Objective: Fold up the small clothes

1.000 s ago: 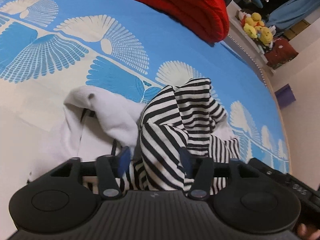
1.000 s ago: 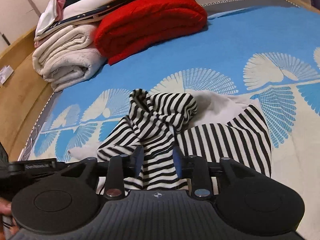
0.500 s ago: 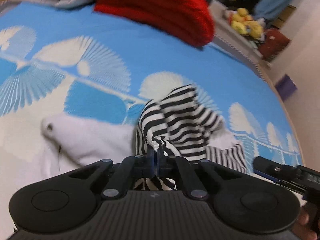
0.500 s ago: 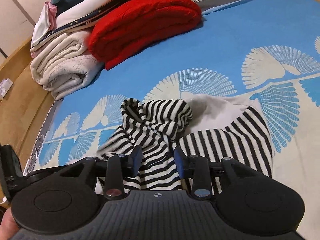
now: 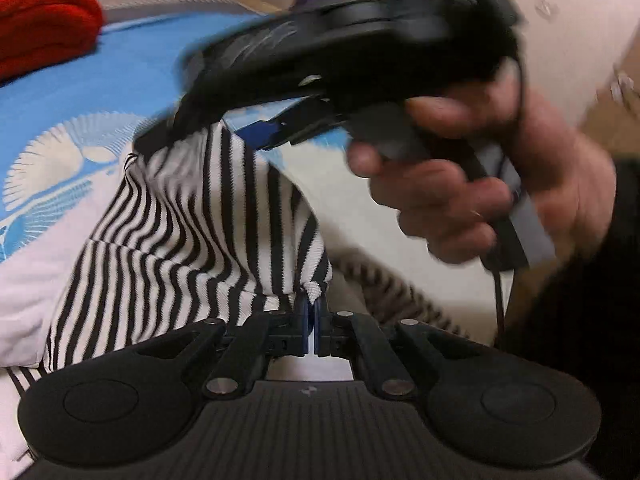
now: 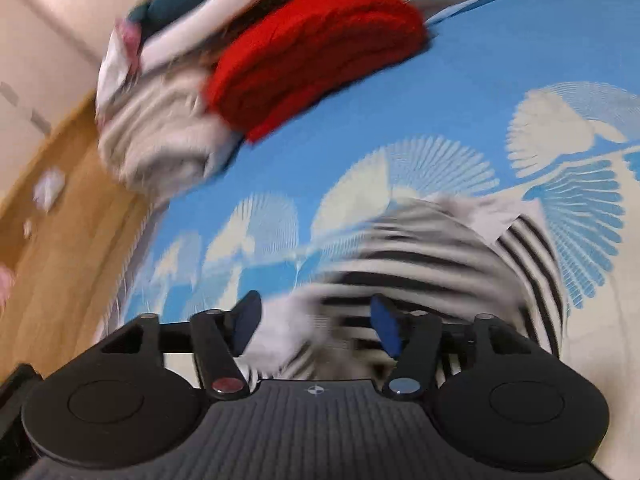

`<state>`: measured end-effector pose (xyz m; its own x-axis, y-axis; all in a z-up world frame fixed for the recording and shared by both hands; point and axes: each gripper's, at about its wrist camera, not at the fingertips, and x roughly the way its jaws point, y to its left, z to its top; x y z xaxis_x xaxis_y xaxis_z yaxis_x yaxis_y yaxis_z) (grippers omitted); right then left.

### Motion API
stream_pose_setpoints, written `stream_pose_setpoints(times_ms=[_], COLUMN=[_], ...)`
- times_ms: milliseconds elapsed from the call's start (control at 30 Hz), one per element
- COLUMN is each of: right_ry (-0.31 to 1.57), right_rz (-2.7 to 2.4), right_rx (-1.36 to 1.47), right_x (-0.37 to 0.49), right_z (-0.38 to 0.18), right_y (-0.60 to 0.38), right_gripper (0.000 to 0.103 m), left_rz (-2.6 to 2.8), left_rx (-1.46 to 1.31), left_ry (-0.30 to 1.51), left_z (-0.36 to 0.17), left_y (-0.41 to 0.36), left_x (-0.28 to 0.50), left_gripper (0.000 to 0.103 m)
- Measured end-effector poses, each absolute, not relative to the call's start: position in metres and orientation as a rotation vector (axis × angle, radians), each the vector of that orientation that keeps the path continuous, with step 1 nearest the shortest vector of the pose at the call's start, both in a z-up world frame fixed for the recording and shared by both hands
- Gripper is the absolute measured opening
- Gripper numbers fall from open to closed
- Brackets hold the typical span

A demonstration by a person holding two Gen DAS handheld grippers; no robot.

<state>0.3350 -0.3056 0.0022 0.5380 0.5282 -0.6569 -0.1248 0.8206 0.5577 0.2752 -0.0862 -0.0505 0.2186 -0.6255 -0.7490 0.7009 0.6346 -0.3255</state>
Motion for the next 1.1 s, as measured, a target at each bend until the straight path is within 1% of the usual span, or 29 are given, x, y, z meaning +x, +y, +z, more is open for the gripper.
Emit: stream_pose_setpoints(times_ms=[33, 67, 100, 133, 167, 200, 300, 367, 400, 433, 500, 633, 667, 733, 767, 800, 833, 867, 900, 1000, 1033, 1100], right_ry=[0.967, 1.016, 1.075, 1.115, 1.153, 1.175, 1.157, 1.144, 1.139, 1.138, 1.144, 1.168, 1.180, 1.190, 1.190, 1.188, 1.183, 1.171, 1.152, 1.034, 0.994, 0.912], right_rz=[0.379, 0.328, 0.267, 0.226, 0.187, 0.159, 0.150, 0.158, 0.158, 0.157, 0.154, 0.162, 0.164, 0.162, 0.161, 0.162, 0.166, 0.173, 0.183, 0.219, 0.236, 0.309], right_rx=[0.414, 0.326, 0.254, 0.234, 0.240, 0.259, 0.273, 0.306, 0.330, 0.349, 0.365, 0.352, 0.342, 0.319, 0.316, 0.324, 0.339, 0.363, 0.400, 0.572, 0.624, 0.716], right_x=[0.335, 0.336, 0.337, 0.338, 0.338, 0.338, 0.335, 0.333, 0.332, 0.332, 0.333, 0.336, 0.336, 0.337, 0.337, 0.337, 0.338, 0.338, 0.338, 0.336, 0.334, 0.327], right_z=[-0.001, -0.007, -0.017, -0.025, -0.032, -0.037, -0.033, -0.030, -0.030, -0.030, -0.034, -0.041, -0.043, -0.045, -0.045, -0.045, -0.044, -0.041, -0.038, -0.019, -0.012, 0.002], right_y=[-0.299, -0.293, -0.289, -0.290, -0.294, -0.301, -0.314, -0.323, -0.327, -0.329, -0.331, -0.320, -0.315, -0.308, -0.306, -0.305, -0.305, -0.307, -0.311, -0.328, -0.333, -0.338], right_gripper=[0.063, 0.060, 0.045, 0.028, 0.024, 0.021, 0.021, 0.022, 0.024, 0.031, 0.041, 0.040, 0.037, 0.018, 0.014, 0.007, 0.005, 0.004, 0.004, 0.004, 0.004, 0.004], left_rz=[-0.927, -0.930, -0.921, -0.886, -0.825, -0.741, -0.462, -0.237, -0.177, -0.151, -0.160, -0.208, -0.200, -0.185, -0.189, -0.210, -0.236, -0.264, -0.261, -0.143, -0.099, -0.085], left_rx=[0.097, 0.097, 0.083, 0.056, 0.016, -0.046, -0.215, -0.303, -0.350, -0.410, -0.520, -0.549, -0.541, -0.532, -0.534, -0.528, -0.498, -0.453, -0.380, -0.212, -0.207, -0.269], left_ry=[1.007, 1.025, 1.037, 1.041, 1.049, 1.079, 1.200, 1.283, 1.320, 1.354, 1.396, 1.423, 1.440, 1.466, 1.470, 1.466, 1.449, 1.405, 1.319, 0.971, 0.867, 0.776], left_z=[-0.052, -0.053, -0.053, -0.051, -0.051, -0.054, -0.077, -0.100, -0.109, -0.118, -0.130, -0.138, -0.143, -0.152, -0.154, -0.153, -0.148, -0.136, -0.117, -0.052, -0.034, -0.019], left_y=[-0.085, -0.081, -0.075, -0.066, -0.053, -0.036, 0.012, 0.040, 0.050, 0.059, 0.061, 0.035, 0.027, 0.015, 0.009, 0.004, 0.000, -0.001, 0.001, 0.026, 0.041, 0.065], left_x=[0.275, 0.277, 0.281, 0.289, 0.297, 0.309, 0.335, 0.343, 0.346, 0.348, 0.351, 0.344, 0.342, 0.338, 0.338, 0.340, 0.342, 0.346, 0.351, 0.359, 0.358, 0.356], left_gripper=[0.007, 0.012, 0.028, 0.045, 0.048, 0.048, 0.048, 0.048, 0.048, 0.048, 0.048, 0.048, 0.048, 0.047, 0.038, 0.012, 0.001, 0.001, 0.001, 0.001, 0.001, 0.001])
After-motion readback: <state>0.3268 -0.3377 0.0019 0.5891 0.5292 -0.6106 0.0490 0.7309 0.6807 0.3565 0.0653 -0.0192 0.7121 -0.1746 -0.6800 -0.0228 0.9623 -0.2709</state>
